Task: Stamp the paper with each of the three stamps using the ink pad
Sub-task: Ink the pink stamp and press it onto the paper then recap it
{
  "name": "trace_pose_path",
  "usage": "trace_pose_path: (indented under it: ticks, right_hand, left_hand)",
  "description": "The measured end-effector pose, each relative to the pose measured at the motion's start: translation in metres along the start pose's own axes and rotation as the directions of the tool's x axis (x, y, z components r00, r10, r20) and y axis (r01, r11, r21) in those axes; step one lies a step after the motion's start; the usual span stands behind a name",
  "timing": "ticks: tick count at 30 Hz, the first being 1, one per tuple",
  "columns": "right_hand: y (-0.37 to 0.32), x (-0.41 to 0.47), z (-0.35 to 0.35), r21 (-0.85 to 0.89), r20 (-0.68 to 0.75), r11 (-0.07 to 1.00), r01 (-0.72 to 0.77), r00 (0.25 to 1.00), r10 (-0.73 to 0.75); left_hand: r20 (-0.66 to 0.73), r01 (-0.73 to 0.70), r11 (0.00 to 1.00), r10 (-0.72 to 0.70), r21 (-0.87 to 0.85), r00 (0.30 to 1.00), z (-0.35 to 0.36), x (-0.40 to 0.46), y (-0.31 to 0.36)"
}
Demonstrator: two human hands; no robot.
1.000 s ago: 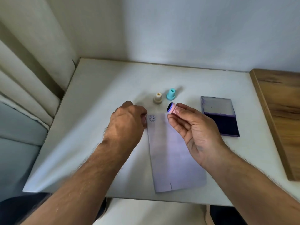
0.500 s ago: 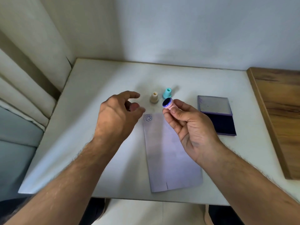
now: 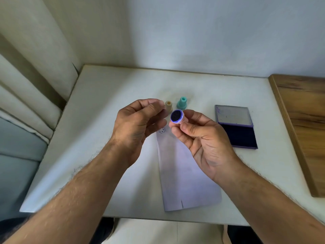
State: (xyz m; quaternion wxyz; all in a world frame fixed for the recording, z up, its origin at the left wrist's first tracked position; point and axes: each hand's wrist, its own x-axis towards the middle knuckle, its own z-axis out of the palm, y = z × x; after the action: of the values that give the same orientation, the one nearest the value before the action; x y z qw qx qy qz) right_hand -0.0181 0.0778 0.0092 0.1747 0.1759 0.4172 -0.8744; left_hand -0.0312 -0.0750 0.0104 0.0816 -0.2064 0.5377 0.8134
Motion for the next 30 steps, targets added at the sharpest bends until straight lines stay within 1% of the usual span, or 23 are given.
trace_pose_path:
  ticks: [3, 6, 10, 15, 24, 30]
  right_hand:
    - [0.0014, -0.0006, -0.0001, -0.143, -0.002, 0.989, 0.037, 0.999, -0.038]
    - [0.0019, -0.0016, 0.0004, -0.264, -0.014, 0.962, 0.065, 0.997, -0.071]
    - [0.002, -0.0016, 0.0004, -0.276, -0.031, 0.959, 0.07, 0.996, -0.082]
    - [0.0012, -0.0017, -0.0012, -0.293, -0.044, 0.95, 0.105, 0.991, -0.123]
    - [0.0008, -0.001, -0.0031, -0.332, -0.044, 0.93, 0.159, 0.982, -0.184]
    - [-0.0021, -0.0002, -0.0061, -0.403, -0.03, 0.892, 0.206, 0.971, -0.238]
  left_hand:
    - [0.038, 0.042, 0.998, -0.04, -0.055, 0.999, 0.0007, -0.0005, 0.0002]
    - [0.097, 0.064, 0.998, -0.061, -0.025, 0.993, 0.0015, -0.0011, -0.0015]
    - [0.124, 0.069, 0.998, -0.07, 0.014, 0.99, 0.0013, -0.0008, -0.0032]
    - [0.149, 0.028, 0.998, -0.037, 0.061, 0.988, 0.0003, 0.0, -0.0053]
    - [0.167, 0.022, 0.999, -0.03, 0.049, 0.985, -0.0001, -0.0004, -0.0069]
    - [0.199, -0.01, 0.998, -0.004, 0.067, 0.98, -0.0023, -0.0006, -0.008]
